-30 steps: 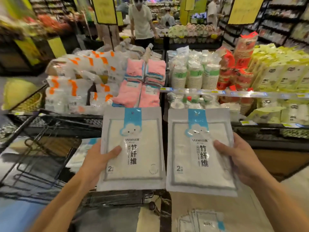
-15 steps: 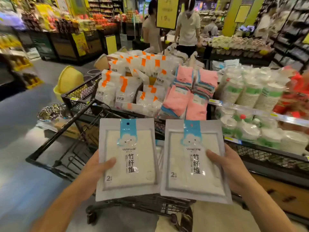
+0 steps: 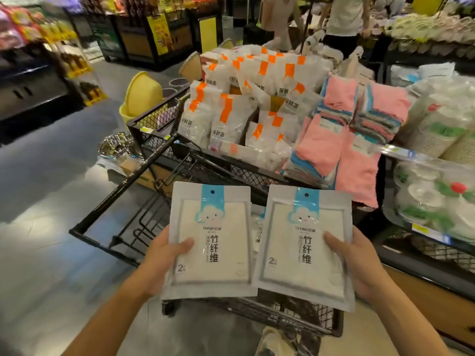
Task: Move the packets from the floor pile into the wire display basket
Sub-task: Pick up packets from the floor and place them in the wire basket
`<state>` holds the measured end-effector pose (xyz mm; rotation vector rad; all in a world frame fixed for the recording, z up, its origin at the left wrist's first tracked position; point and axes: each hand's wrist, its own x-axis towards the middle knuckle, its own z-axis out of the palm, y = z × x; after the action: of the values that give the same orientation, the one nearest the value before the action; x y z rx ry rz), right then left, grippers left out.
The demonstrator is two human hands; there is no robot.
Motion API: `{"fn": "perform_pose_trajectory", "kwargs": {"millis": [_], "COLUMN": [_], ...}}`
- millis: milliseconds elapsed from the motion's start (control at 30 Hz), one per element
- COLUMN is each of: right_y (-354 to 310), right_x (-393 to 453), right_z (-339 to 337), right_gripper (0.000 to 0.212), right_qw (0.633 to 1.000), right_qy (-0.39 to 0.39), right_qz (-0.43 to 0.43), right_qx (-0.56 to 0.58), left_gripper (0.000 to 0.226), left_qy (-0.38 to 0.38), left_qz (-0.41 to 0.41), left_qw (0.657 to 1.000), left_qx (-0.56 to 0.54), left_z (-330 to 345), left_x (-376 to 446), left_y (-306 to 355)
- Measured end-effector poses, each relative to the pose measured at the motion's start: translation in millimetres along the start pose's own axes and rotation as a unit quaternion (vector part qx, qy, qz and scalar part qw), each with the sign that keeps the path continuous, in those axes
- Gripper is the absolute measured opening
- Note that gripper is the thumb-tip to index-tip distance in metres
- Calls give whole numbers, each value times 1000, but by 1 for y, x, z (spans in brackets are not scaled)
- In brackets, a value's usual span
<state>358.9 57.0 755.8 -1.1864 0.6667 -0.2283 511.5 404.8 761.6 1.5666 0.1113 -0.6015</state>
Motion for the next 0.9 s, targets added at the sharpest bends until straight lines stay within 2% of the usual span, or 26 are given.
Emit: {"fn": "perform_pose_trajectory", "kwargs": {"millis": [67, 133, 167, 233, 300, 533, 900], "right_y": [-2, -2, -2, 1, 6, 26, 106], "right_x": [22, 44, 55, 79, 101, 155, 237], "right_z": [1, 1, 1, 0, -2, 8, 59], "right_gripper": [48, 74, 74, 48, 39, 42, 35], "right_qw": [1000, 1000, 1000, 999, 999, 997, 976], "right_qy": [-14, -20, -19, -15, -9, -6, 113], "right_qz": [0, 9, 16, 27, 41, 77, 178], "right_qx": [6, 13, 16, 18, 11, -10, -58], "left_gripper": [33, 31, 31, 32, 33, 33, 37], "left_qy": [15, 32, 38, 42, 42, 47, -1], "left_qz": [-8, -20, -27, -35, -41, -67, -142], "left_qw": [1000, 999, 999, 998, 998, 996, 982], "left_qx": [9, 6, 6, 8, 9, 37, 125], "left_z": [7, 14, 17, 23, 26, 24, -10], "left_x": [12, 26, 34, 52, 71, 153, 311], "left_y": [4, 8, 11, 17, 20, 12, -50]}}
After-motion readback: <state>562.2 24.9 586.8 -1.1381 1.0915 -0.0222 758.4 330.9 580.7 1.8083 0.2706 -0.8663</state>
